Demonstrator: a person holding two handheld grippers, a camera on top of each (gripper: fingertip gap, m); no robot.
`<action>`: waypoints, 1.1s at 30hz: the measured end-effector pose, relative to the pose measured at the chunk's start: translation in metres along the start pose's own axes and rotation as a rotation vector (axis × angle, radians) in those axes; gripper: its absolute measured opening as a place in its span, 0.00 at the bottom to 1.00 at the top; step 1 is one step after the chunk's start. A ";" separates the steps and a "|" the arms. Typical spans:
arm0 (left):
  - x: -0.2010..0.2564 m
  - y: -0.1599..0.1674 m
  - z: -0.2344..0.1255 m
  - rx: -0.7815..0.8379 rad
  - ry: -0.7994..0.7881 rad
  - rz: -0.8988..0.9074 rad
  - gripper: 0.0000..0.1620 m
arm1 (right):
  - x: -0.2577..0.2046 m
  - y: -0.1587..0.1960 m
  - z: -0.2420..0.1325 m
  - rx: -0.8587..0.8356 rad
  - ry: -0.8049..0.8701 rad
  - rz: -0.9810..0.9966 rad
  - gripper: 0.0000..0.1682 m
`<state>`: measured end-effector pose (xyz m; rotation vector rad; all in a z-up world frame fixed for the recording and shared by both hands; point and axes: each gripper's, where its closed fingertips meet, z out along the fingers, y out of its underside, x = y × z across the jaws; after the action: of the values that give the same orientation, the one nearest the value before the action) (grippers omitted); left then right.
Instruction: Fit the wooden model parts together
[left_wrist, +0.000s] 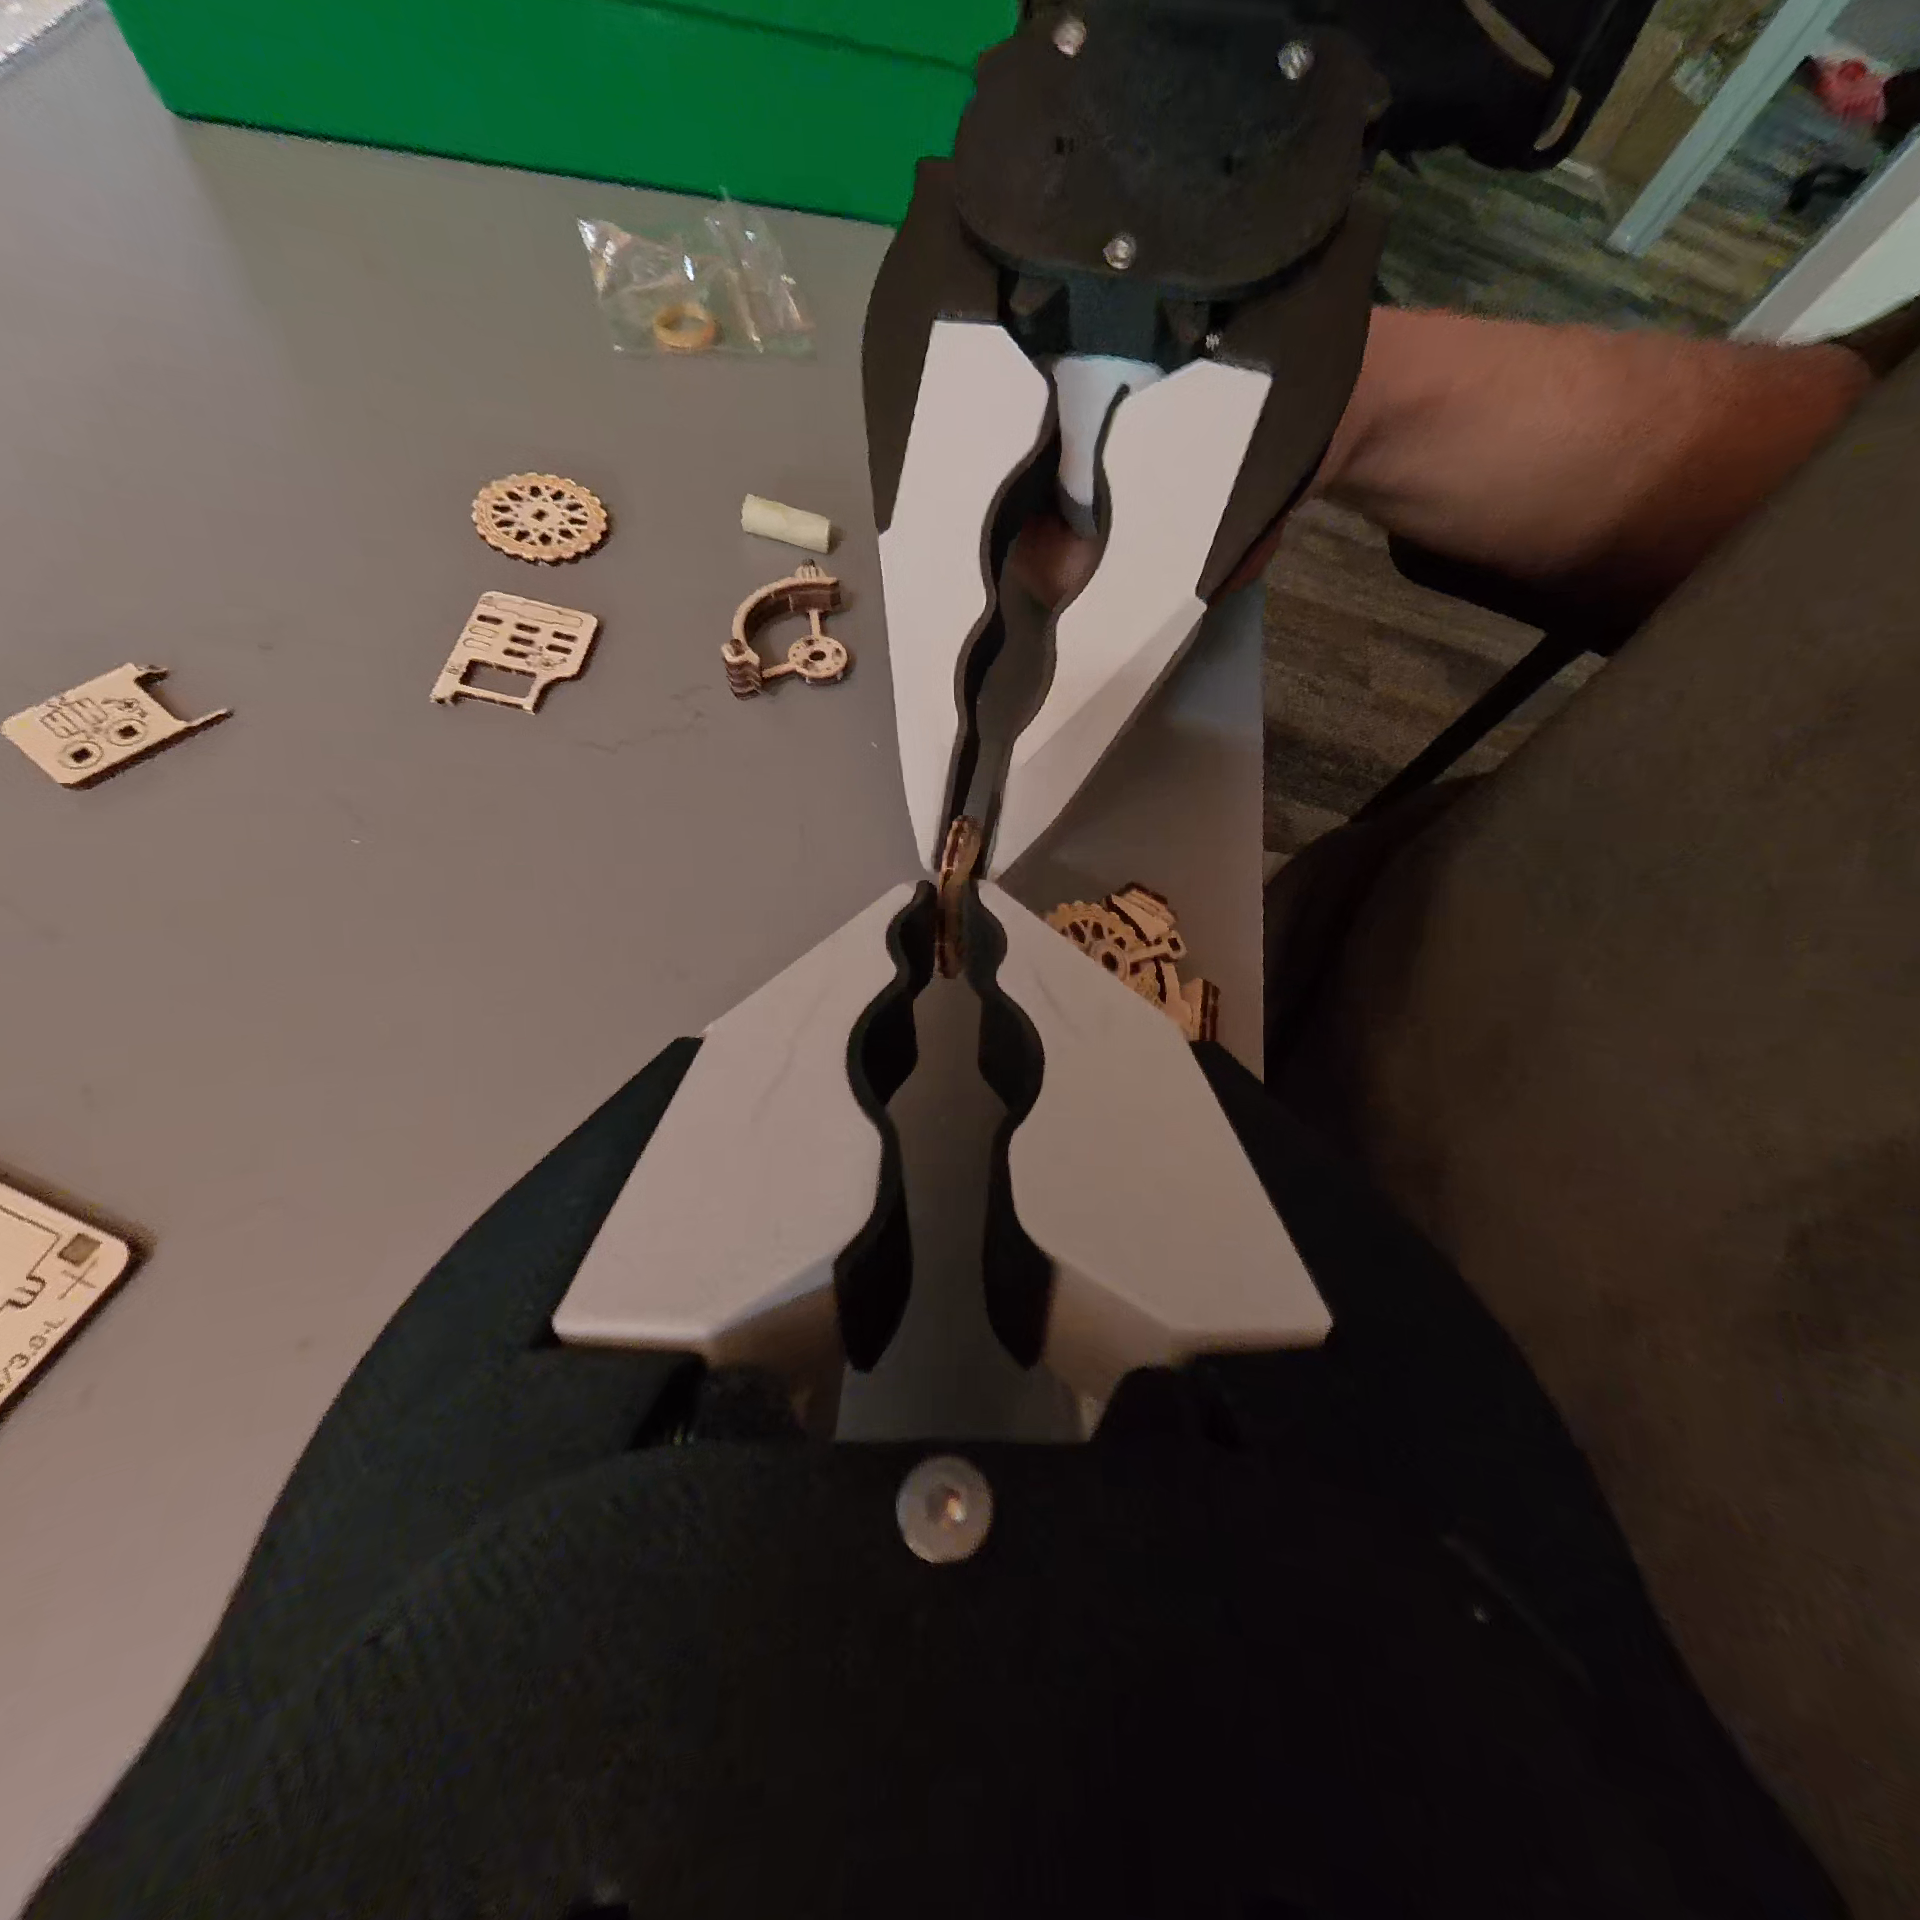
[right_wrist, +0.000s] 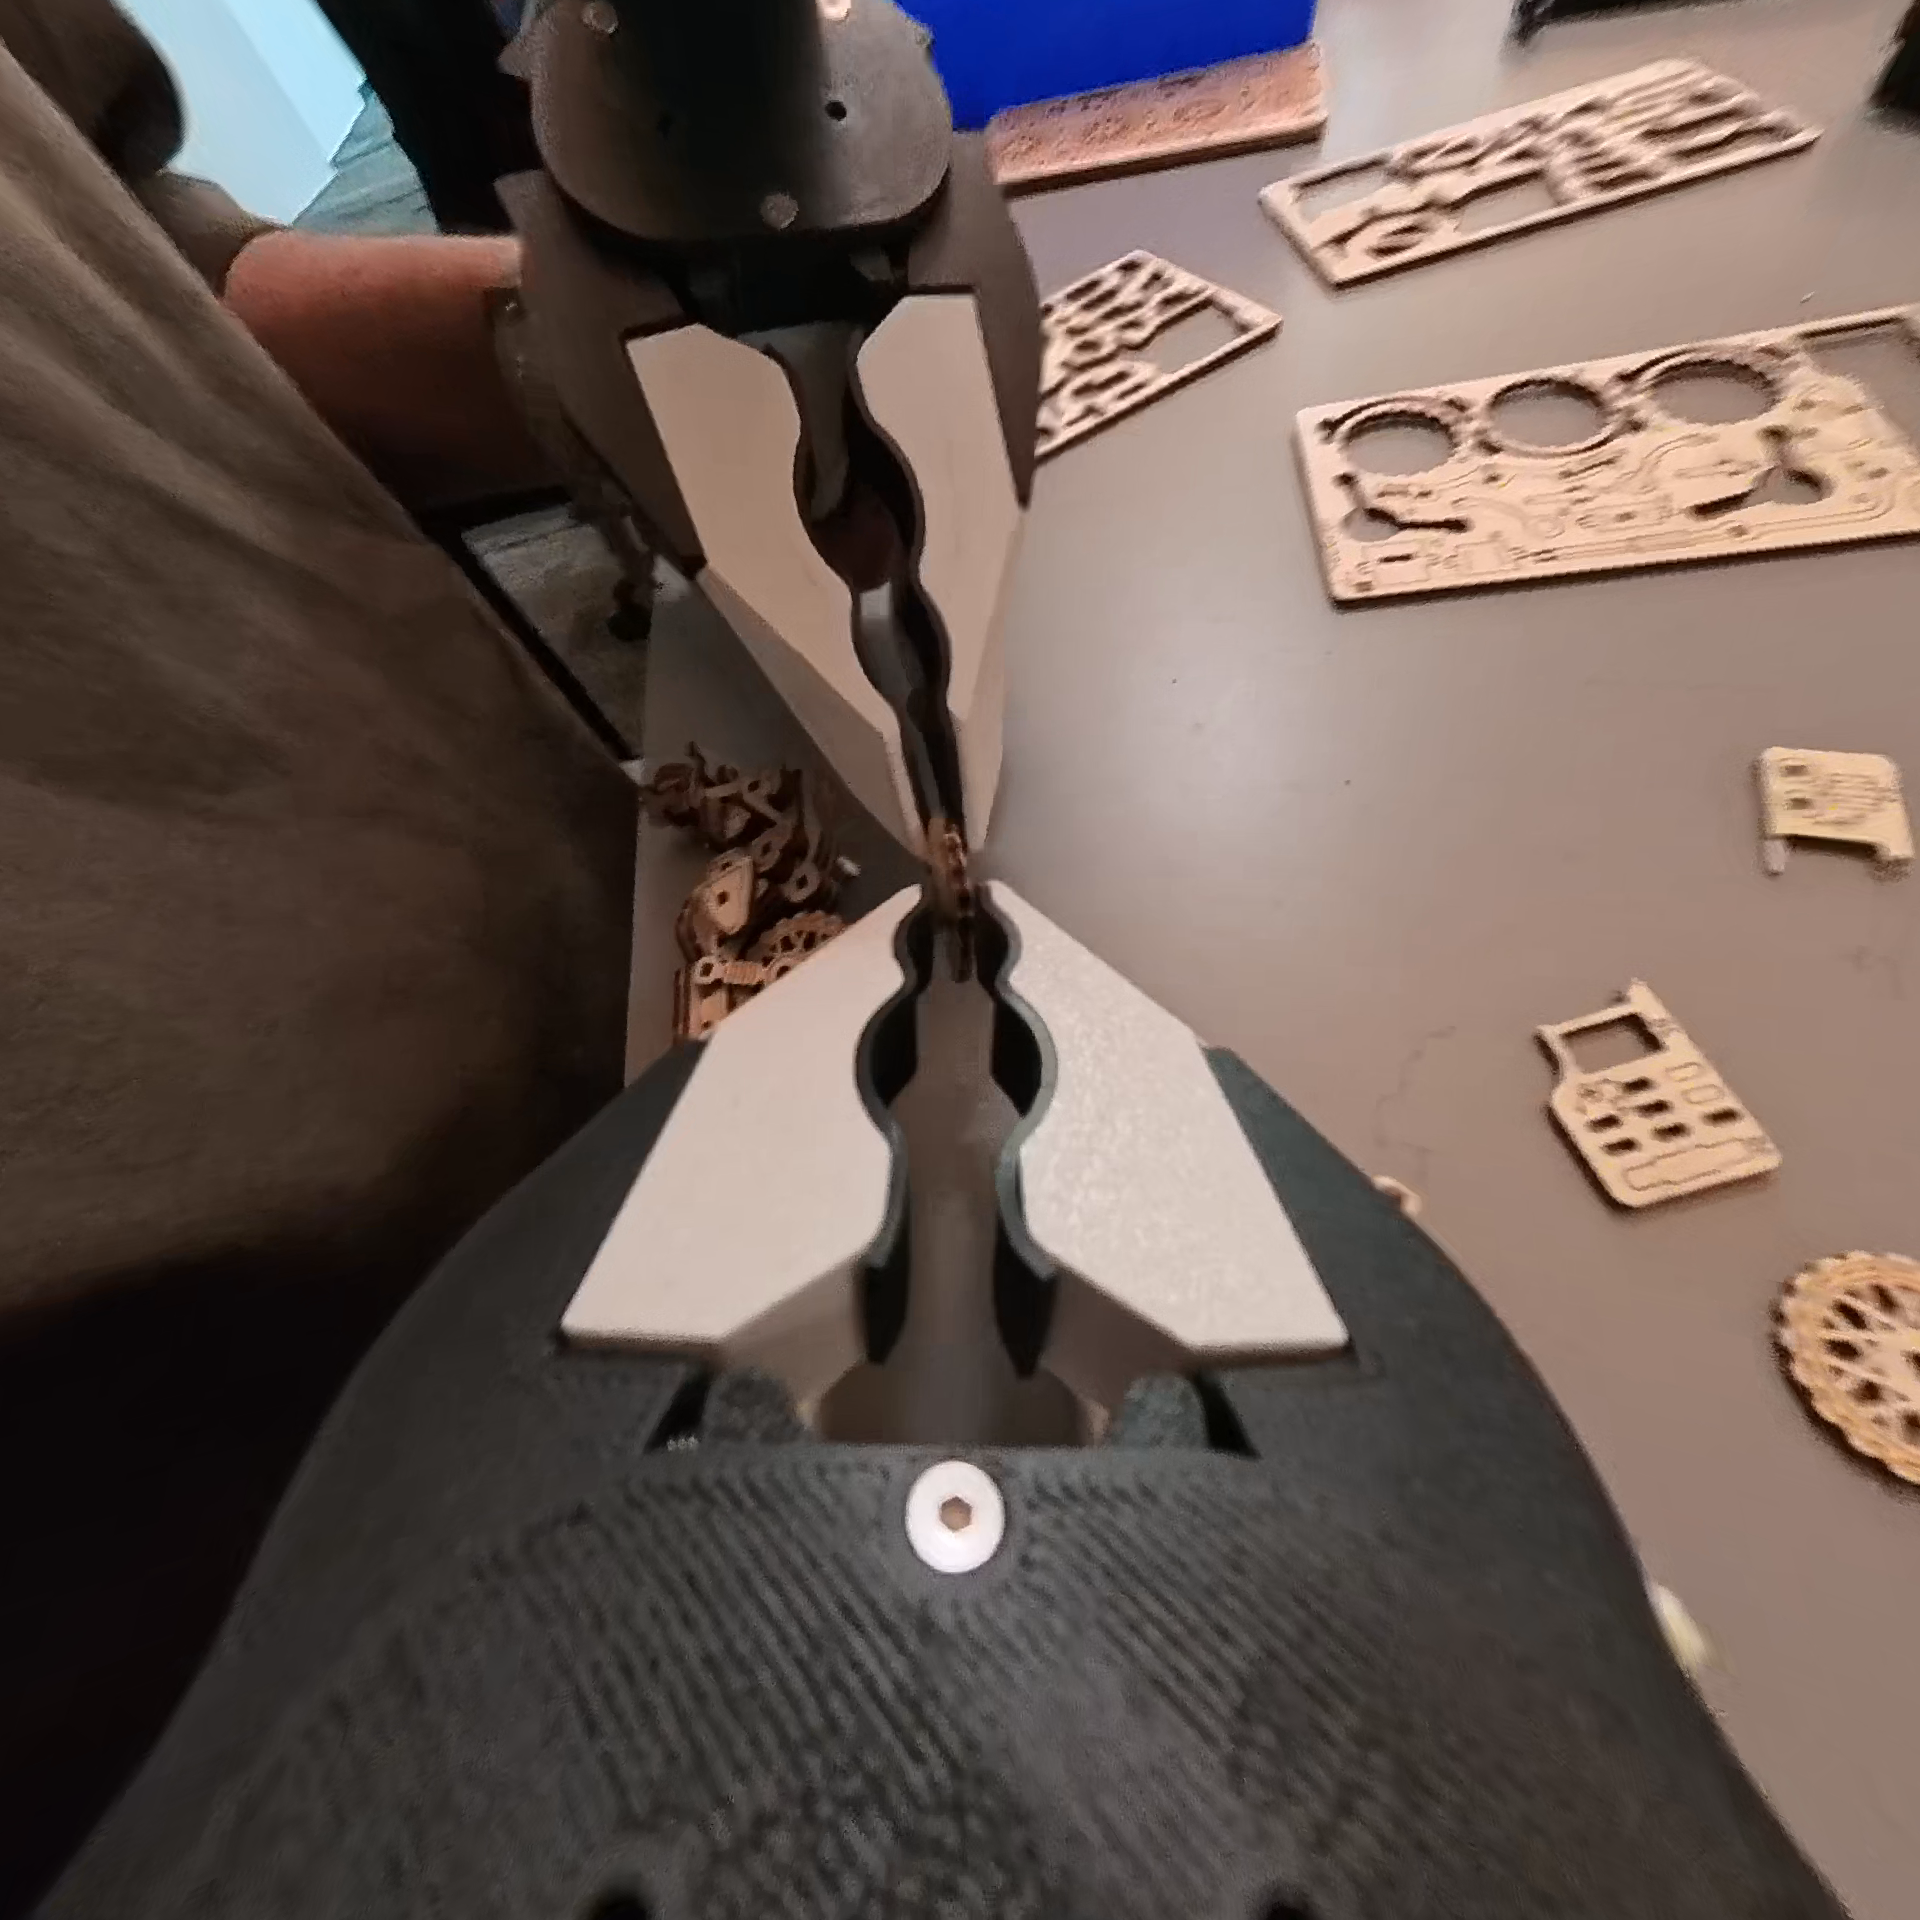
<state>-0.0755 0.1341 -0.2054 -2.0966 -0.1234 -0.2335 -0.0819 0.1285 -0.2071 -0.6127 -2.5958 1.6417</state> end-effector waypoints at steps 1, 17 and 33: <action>-0.003 -0.003 -0.001 0.017 -0.008 -0.019 0.00 | 0.006 -0.003 -0.002 0.023 0.043 -0.007 0.05; -0.061 -0.038 -0.031 0.322 -0.329 -0.281 0.00 | 0.039 -0.049 -0.009 0.289 0.346 0.176 0.09; -0.051 -0.038 -0.018 0.223 -0.490 -0.061 0.00 | 0.050 -0.045 -0.009 0.321 0.372 0.333 0.00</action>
<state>-0.1345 0.1381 -0.1757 -1.8902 -0.4838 0.2529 -0.1401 0.1363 -0.1736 -1.2358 -1.9985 1.7643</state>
